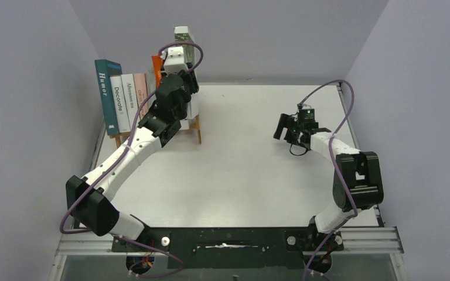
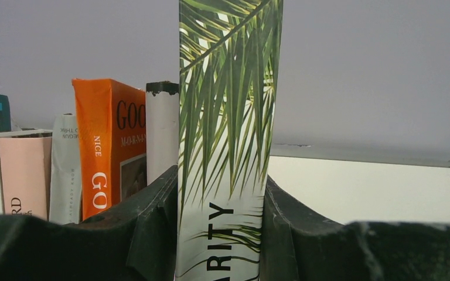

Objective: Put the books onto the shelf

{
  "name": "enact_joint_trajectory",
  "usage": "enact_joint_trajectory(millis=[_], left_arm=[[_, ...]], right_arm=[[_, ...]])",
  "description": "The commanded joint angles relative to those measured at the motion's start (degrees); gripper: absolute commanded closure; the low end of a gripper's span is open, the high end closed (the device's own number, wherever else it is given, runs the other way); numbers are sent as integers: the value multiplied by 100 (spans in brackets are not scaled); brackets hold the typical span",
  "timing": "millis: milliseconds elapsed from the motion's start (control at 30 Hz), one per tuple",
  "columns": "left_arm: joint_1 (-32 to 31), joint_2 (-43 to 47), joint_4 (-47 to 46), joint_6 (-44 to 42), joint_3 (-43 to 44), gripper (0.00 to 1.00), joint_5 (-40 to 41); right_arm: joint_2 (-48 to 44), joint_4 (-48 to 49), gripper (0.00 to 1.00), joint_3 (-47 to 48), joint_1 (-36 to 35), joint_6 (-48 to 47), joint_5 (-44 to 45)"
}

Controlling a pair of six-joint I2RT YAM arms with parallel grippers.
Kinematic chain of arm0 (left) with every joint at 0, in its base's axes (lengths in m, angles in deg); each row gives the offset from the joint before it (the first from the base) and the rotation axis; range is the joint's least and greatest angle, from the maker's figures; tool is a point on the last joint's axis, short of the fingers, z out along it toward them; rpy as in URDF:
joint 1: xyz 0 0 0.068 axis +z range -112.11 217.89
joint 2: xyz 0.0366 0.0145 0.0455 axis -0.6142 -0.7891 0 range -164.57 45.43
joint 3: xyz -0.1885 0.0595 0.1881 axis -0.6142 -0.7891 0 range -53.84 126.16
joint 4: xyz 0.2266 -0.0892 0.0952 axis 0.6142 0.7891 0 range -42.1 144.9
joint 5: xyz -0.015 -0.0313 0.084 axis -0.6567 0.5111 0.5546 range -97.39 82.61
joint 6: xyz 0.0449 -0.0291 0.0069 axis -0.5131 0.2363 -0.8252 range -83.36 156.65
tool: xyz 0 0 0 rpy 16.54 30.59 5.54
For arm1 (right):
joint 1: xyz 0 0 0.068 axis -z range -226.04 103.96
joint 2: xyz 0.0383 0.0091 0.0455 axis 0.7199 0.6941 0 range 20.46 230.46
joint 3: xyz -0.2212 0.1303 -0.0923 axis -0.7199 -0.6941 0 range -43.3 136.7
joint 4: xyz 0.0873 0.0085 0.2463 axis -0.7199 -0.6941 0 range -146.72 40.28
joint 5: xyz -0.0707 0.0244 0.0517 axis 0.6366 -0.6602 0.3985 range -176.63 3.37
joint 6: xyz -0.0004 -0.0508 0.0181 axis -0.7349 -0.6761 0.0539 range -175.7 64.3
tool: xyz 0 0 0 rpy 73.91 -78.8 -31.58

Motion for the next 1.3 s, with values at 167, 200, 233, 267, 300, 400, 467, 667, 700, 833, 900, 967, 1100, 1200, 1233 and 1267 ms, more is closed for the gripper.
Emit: enact_joint_trajectory(millis=[167, 200, 233, 267, 300, 400, 467, 667, 700, 833, 900, 967, 1100, 1200, 1233, 1267], left_arm=[[217, 297, -1331, -289, -230, 100, 130], [231, 299, -1372, -293, -276, 100, 135], [246, 306, -1420, -290, -334, 100, 134], [262, 302, -1460, -290, -375, 100, 139], [276, 297, -1477, -309, -406, 100, 162], [300, 293, -1595, -408, -504, 100, 270], [306, 293, -1682, -484, -554, 100, 319], [334, 221, -1852, -517, -698, 100, 304], [345, 208, -1887, -484, -731, 100, 286], [366, 155, -2184, -417, -997, 100, 213], [379, 135, -2449, -412, -1196, 100, 181], [399, 99, -2778, -444, -1438, 100, 126], [456, -98, -3068, -371, -1711, 100, 66], [480, -296, -3150, -306, -1800, 100, 51], [481, -371, -3165, -269, -1823, 100, 45], [488, -438, -3190, -241, -1832, 100, 35]], right_arm=[[-123, 142, 1, 195, -29, -1, 124], [-119, 136, 1, 203, -34, -1, 119], [-115, 134, 1, 211, -42, -1, 124], [-115, 131, 1, 212, -39, -1, 128], [-116, 134, 1, 207, -44, 1, 129], [-123, 136, 1, 196, -53, 7, 130], [-123, 141, 1, 180, -55, 8, 136], [-132, 152, 1, 161, -61, 16, 139], [-133, 151, 1, 160, -61, 16, 142], [-137, 157, 1, 143, -61, 16, 138], [-140, 160, 1, 127, -60, 10, 138], [-141, 175, 1, 109, -61, 9, 129], [-124, 188, 1, 98, -66, 16, 107], [-106, 180, 1, 128, -61, 0, 94], [-106, 171, 1, 140, -61, -13, 99], [-101, 167, 1, 148, -55, -17, 102]])
